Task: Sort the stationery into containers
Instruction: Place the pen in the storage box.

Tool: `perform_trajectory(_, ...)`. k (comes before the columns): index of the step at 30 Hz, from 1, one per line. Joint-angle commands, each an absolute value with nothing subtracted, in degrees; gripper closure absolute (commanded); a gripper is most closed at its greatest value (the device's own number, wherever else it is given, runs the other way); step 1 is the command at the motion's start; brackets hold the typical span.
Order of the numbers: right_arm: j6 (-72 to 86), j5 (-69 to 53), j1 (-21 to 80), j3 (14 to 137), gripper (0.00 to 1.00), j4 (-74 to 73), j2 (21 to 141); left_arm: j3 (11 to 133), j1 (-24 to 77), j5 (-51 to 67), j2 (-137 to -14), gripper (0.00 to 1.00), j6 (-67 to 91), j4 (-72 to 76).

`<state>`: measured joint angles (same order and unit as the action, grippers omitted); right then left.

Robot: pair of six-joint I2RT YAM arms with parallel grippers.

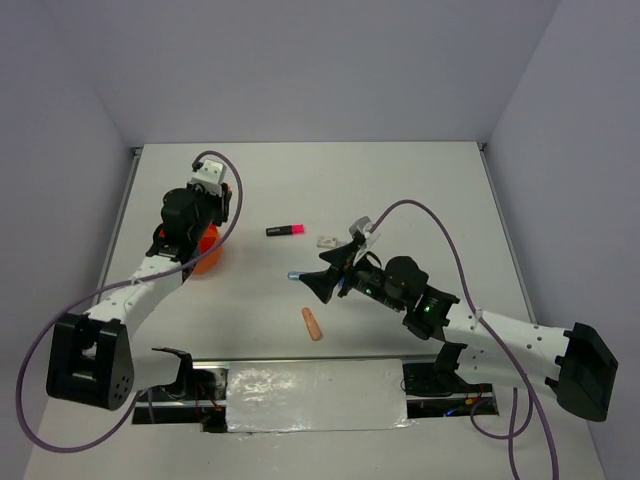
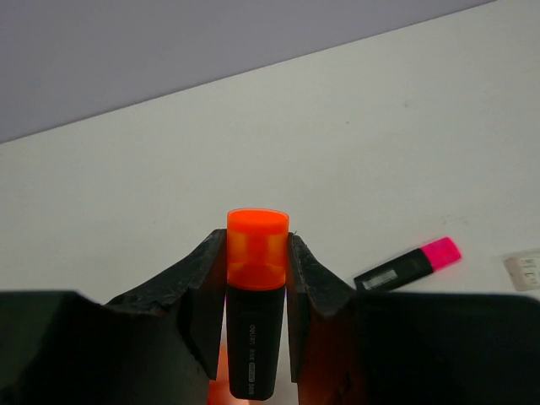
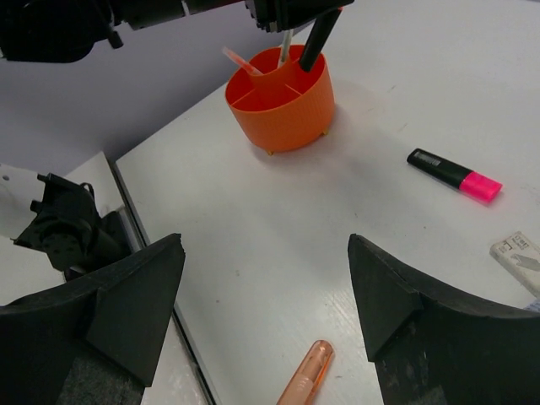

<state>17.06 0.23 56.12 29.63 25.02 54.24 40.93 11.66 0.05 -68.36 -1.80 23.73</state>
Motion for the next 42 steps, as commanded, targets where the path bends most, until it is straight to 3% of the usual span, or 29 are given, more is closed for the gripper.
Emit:
perform_trajectory(1, 16.44, 0.62, 56.43, 28.83, 0.15, 26.28, 52.47, 44.11, 7.57, 6.05, -71.80, 1.00, -3.34, 31.12)
perform_trajectory(8, 15.91, 0.26, 56.43, 28.74, 0.15, 26.02, 50.89, 45.79, 3.17, 8.88, -77.96, 1.00, -3.60, 30.41)
perform_trajectory(18, 16.17, -0.61, 56.51, 28.74, 0.15, 25.23, 49.92, 43.86, 2.81, 3.96, -77.70, 0.96, -4.13, 30.94)
perform_trajectory(25, 16.26, -1.41, 56.43, 29.27, 0.15, 25.05, 50.54, 42.45, 2.81, 0.26, -76.91, 0.81, -4.22, 31.55)
perform_trajectory(36, 16.17, -1.49, 56.43, 29.88, 0.15, 24.61, 50.80, 40.17, 2.81, -3.33, -76.47, 0.73, -2.99, 32.61)
perform_trajectory(42, 16.17, -1.49, 56.43, 30.06, 0.15, 24.78, 51.77, 38.50, 2.81, -5.98, -74.79, 0.55, -2.55, 33.93)
